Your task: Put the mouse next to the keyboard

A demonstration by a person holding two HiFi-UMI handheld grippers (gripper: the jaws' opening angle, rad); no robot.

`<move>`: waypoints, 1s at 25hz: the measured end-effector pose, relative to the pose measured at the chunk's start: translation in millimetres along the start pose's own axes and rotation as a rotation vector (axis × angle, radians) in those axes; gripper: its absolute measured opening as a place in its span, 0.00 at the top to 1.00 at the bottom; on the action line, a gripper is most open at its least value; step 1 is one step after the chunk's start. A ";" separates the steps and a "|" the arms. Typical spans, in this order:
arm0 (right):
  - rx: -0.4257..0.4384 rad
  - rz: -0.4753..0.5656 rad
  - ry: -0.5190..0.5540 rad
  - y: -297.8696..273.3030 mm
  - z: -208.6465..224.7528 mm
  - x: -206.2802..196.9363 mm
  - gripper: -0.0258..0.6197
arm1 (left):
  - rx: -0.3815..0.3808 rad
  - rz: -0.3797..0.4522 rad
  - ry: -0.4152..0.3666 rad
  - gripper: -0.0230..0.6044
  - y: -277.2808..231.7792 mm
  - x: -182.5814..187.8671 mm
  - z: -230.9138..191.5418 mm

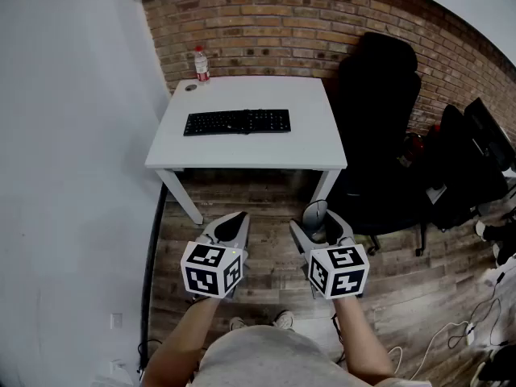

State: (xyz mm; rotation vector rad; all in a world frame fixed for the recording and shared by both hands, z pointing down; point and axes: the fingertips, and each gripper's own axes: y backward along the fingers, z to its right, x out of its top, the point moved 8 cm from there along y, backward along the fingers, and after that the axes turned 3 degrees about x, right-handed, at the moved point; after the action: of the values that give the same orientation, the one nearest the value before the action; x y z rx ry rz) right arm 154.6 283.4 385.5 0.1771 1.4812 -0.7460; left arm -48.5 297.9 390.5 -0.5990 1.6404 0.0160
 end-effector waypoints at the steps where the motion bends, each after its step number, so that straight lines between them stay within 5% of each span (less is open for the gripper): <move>1: -0.001 -0.001 -0.004 0.0 2.6 -0.2 0.48 | 0.000 0.000 0.002 0.98 -1.7 0.3 1.8; 25: 0.059 -0.014 -0.048 -15.2 79.8 -4.0 0.48 | 0.043 -0.012 0.016 0.98 -71.2 8.3 34.6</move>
State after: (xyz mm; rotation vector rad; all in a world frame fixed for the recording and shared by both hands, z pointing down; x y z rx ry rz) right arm 213.0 229.9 404.0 0.1926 1.4175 -0.8002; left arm 10.6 245.6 400.1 -0.5774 1.6484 -0.0327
